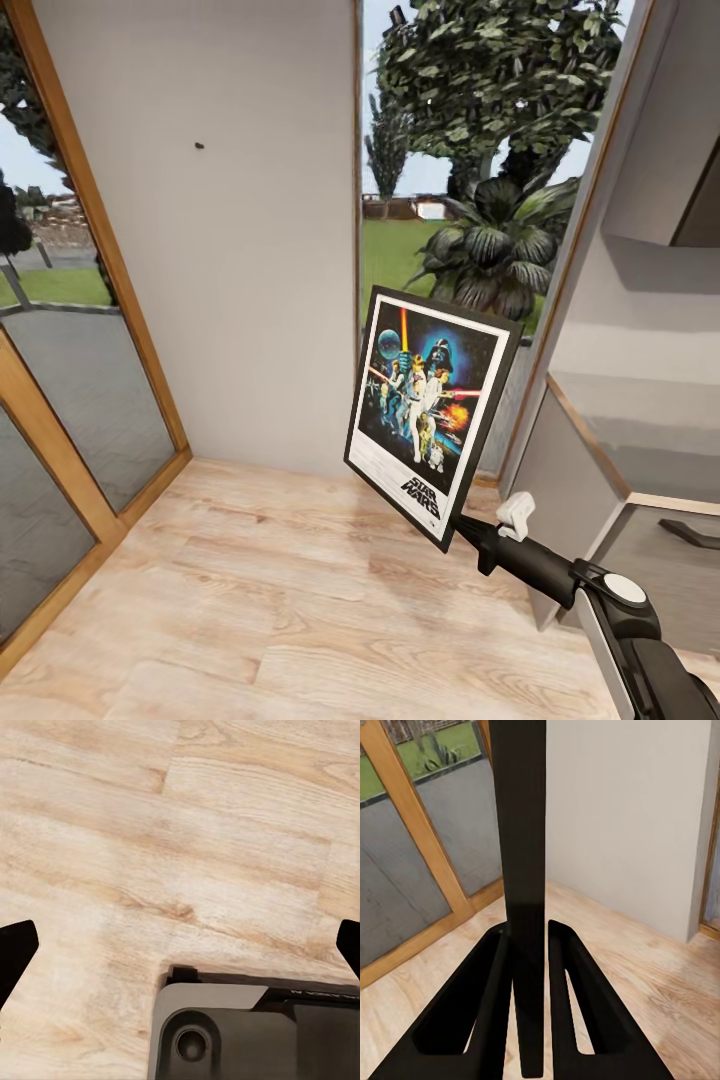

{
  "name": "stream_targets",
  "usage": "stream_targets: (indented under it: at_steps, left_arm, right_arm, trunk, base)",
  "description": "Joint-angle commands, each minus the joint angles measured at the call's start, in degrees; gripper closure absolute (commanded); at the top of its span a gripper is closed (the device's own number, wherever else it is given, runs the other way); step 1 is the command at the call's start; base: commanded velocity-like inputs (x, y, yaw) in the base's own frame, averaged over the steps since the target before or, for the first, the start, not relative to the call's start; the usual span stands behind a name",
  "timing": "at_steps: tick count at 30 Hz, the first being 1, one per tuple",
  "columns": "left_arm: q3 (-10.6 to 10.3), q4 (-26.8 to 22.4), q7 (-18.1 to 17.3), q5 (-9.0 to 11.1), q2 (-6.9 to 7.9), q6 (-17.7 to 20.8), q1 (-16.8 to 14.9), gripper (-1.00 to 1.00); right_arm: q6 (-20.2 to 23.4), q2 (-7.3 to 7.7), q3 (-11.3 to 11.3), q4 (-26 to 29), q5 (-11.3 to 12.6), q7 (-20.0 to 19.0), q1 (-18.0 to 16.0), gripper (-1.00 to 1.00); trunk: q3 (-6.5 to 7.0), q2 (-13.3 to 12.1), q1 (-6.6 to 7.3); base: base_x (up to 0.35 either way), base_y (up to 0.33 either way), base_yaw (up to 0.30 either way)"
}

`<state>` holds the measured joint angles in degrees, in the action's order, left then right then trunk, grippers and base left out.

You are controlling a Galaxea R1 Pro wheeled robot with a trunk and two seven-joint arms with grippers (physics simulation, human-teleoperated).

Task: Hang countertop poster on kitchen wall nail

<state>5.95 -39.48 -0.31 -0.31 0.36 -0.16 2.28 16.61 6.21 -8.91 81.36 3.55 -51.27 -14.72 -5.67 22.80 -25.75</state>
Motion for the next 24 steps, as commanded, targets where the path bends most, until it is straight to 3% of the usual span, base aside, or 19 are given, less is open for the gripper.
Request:
stream_targets:
  at_steps: [1,16,24]
  left_arm:
    - [0.0,-0.1,0.0,0.0,-0.01,0.0,0.0,-1.00]
    - [0.0,-0.1,0.0,0.0,-0.01,0.1,0.0,-1.00]
    - [0.1,-0.1,0.0,0.0,-0.01,0.1,0.0,-1.00]
  right_arm:
    - [0.6,-0.02,-0.1,0.0,0.5,-0.2,0.0,1.00]
    - [0.6,-0.06,-0.1,-0.6,0.5,-0.2,0.0,1.00]
    - [0.6,-0.06,0.0,-0.7,0.5,-0.2,0.0,1.00]
  trunk:
    - [-0.11,0.1,-0.04]
    - [-0.11,0.1,-0.04]
    - [-0.11,0.1,-0.04]
  base:
    - [0.000,0.144,0.000]
    - [0.003,0.270,0.000]
    - [0.113,0.313,0.000]
